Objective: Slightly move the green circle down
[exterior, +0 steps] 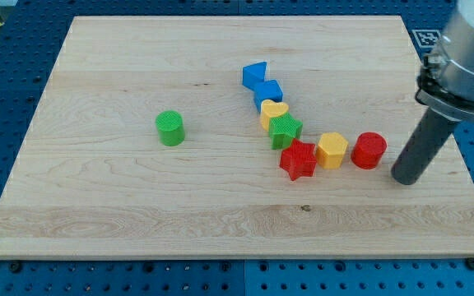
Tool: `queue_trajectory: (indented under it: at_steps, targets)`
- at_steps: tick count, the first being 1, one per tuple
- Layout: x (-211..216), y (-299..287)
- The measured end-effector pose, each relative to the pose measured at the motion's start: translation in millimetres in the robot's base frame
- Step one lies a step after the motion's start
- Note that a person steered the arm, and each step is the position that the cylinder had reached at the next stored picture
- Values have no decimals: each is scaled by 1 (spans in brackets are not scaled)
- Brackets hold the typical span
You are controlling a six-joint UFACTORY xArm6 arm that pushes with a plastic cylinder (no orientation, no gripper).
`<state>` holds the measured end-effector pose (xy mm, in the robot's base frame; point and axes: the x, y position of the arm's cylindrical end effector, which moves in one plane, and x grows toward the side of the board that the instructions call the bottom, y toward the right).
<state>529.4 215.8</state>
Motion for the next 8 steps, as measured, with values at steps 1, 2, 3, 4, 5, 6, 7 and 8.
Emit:
queue_trajectory:
  at_steps: [1,2,3,4,5,6,7,8]
  targets:
    - [-20,10]
    - [-56,17]
    - [-49,12]
    - [-48,-1]
    - [-49,-7]
    - [-49,-16]
    - [-51,-28]
    - [-56,-33]
